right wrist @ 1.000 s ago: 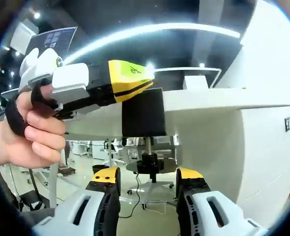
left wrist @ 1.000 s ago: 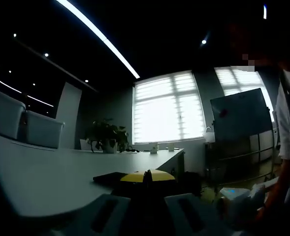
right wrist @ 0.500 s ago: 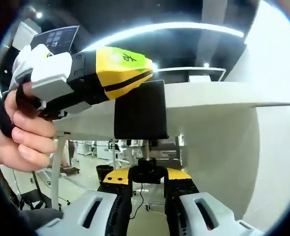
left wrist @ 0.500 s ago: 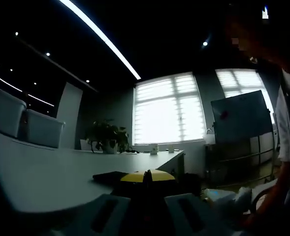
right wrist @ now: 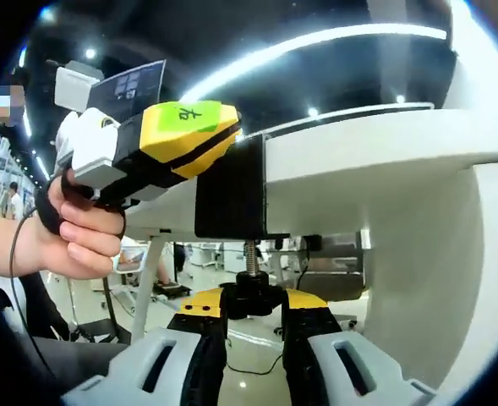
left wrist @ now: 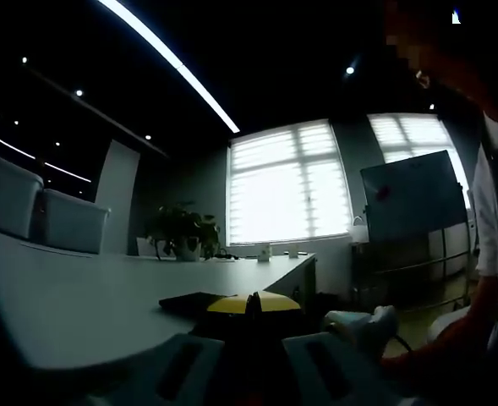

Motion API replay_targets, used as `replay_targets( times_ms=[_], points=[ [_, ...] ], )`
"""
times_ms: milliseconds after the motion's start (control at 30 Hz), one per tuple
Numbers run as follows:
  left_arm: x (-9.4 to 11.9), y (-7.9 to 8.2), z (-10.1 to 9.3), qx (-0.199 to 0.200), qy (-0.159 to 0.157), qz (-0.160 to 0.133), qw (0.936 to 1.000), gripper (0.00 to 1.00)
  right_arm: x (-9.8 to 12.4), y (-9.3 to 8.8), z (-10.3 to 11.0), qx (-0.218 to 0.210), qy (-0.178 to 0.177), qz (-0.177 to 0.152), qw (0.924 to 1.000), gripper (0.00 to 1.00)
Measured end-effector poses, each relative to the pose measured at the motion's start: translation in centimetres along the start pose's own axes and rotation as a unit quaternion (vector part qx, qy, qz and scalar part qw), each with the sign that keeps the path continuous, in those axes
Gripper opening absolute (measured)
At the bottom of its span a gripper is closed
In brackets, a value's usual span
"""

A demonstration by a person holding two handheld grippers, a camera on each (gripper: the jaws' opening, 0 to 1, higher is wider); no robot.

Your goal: Clamp the fixed fixture on the desktop, loosen the retaining clip, secure it to the edge of the desk, and tighten the retaining clip.

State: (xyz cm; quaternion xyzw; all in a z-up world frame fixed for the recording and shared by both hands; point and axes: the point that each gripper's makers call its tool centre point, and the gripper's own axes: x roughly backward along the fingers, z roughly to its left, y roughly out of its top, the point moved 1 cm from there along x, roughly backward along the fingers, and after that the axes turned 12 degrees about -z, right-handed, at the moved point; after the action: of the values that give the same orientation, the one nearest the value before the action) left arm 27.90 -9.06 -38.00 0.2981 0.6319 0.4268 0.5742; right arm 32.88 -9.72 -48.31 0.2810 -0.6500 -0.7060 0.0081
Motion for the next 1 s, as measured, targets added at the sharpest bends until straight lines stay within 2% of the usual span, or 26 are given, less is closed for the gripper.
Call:
replay_targets(
  times_ms=[200, 400, 500, 600, 667, 867, 1000],
  points=[
    [0.0, 0.0, 0.0, 0.001, 0.001, 0.001, 1.0, 0.01, 0.1, 0.0, 0.0, -0.001, 0.025, 0.004, 0.9997, 0.23],
    [0.0, 0.0, 0.0, 0.0, 0.001, 0.002, 1.0, 0.01, 0.0, -0.1, -0.3, -0.002, 0.011, -0.002, 0.9999, 0.24],
    [0.0, 0.0, 0.0, -0.002, 0.001, 0.004, 1.0, 0.01, 0.2, -0.1, -0.6, -0.009, -0.011, -0.001, 0.9999, 0.27],
    [0.0, 0.1, 0.0, -0.002, 0.002, 0.003, 1.0, 0.01, 0.5, 0.2, -1.2, -0.005, -0.047, -0.009, 0.9988, 0.4],
    [0.0, 0.1, 0.0, 0.0, 0.003, 0.001, 1.0, 0.01, 1.0, 0.2, -1.4, 0.014, -0.071, -0.005, 0.9973, 0.45],
    [0.0, 0.1, 0.1, 0.001, 0.004, -0.002, 1.0, 0.01, 2.7, -0.3, -0.3, 0.039, -0.139, 0.012, 0.9894, 0.45],
    [-0.1, 0.1, 0.1, 0.0, 0.007, -0.004, 1.0, 0.01, 2.5, -0.4, 0.3, 0.06, -0.154, 0.017, 0.986, 0.46]
  ],
)
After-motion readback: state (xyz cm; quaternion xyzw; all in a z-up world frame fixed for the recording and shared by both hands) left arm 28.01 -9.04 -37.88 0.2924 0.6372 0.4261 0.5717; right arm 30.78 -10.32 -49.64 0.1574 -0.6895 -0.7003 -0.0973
